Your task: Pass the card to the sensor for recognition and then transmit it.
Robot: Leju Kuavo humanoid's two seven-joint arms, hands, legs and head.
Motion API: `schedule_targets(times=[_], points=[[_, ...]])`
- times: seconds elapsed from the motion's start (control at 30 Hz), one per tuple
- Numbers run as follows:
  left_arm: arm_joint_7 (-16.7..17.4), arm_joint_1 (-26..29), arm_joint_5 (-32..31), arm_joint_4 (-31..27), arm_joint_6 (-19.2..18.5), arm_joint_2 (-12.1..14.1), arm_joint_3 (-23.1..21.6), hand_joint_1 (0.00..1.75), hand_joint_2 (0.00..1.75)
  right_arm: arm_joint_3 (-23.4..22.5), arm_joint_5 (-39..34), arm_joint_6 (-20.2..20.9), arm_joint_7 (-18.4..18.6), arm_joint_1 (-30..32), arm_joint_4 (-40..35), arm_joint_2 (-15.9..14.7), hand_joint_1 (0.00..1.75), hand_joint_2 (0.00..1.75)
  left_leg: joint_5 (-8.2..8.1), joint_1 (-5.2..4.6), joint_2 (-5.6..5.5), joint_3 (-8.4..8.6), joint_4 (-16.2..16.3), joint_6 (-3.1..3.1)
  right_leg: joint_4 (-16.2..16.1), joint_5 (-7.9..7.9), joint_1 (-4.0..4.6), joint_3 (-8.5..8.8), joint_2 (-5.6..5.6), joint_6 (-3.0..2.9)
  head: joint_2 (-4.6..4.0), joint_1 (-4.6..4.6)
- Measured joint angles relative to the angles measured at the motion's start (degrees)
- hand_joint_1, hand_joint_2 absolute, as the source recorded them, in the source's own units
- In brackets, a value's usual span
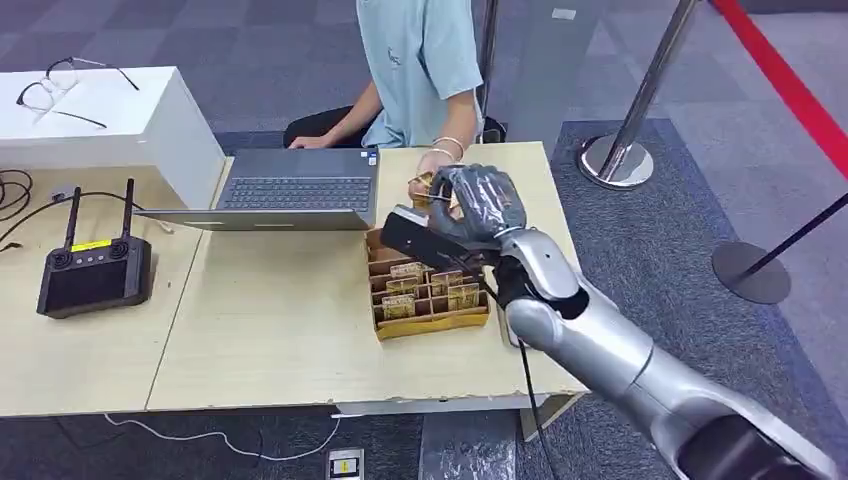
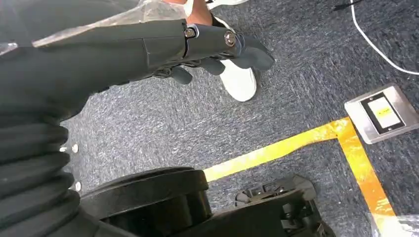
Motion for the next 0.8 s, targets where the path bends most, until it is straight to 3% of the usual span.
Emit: schedule_targets(times=[0.5, 0.53, 0.57, 0.6, 0.63, 0.73, 0.8], points=[[-0.94, -0.01, -0.50, 0.00, 0.33, 0.00, 0.00, 0.00, 1.75, 0.66, -3.43, 2.19, -0.35, -4.56, 1.46, 1.36, 1.75, 1.75, 0.00, 0.00, -0.01, -0.02, 0.00, 0.00, 0.01, 0.00, 0.00, -0.02, 0.00, 0.00, -0.02, 0.00], [-0.92, -0.01, -0.42, 0.00, 0.33, 0.00, 0.00, 0.00, 1.75, 0.66, -3.45, 2.29, -0.37, -4.71, 1.64, 1.40, 1.66, 1.75, 0.00, 0.00, -0.02, -0.02, 0.00, 0.00, 0.01, 0.00, 0.00, -0.02, 0.00, 0.00, 0.00, 0.00], [-0.85, 0.00, -0.35, 0.00, 0.33, -0.04, 0.00, 0.00, 1.75, 0.70, -3.50, 2.29, -0.37, -4.77, 1.75, 1.42, 0.33, 1.75, 0.00, 0.00, -0.01, -0.02, 0.00, 0.00, 0.01, 0.00, 0.00, -0.02, 0.00, 0.00, 0.00, 0.00], [-0.83, 0.00, -0.28, 0.00, 0.33, -0.09, 0.00, 0.00, 1.75, 0.74, -3.52, 2.29, -0.37, -4.82, 1.81, 1.42, 0.33, 1.75, 0.00, 0.00, -0.01, -0.01, 0.00, 0.00, 0.01, 0.00, 0.00, -0.01, 0.00, 0.00, 0.00, 0.02], [-0.83, 0.00, -0.17, 0.00, 0.33, -0.11, 0.00, 0.00, 1.75, 0.85, -3.70, 2.25, -0.39, -4.89, 1.97, 1.42, 0.14, 1.75, 0.00, 0.00, -0.01, -0.01, 0.00, 0.00, 0.01, 0.00, 0.00, -0.01, 0.00, 0.00, 0.00, 0.00], [-0.83, 0.01, 0.35, 0.00, 0.33, -0.15, 0.00, 0.00, 1.75, 1.03, -4.46, 1.97, -0.59, -5.07, 2.27, 1.42, 0.00, 1.75, 0.00, 0.00, -0.01, -0.01, 0.00, 0.00, 0.01, 0.00, 0.00, -0.01, 0.00, 0.00, 0.00, 0.00], [-0.83, 0.03, 0.50, 0.00, 0.35, -0.26, 0.02, 0.00, 1.75, 1.03, -4.90, 1.77, -0.61, -5.23, 2.45, 1.40, 0.00, 1.75, 0.00, 0.00, -0.01, -0.01, 0.01, 0.00, 0.01, 0.00, 0.00, -0.01, 0.00, 0.00, -0.02, 0.00]])
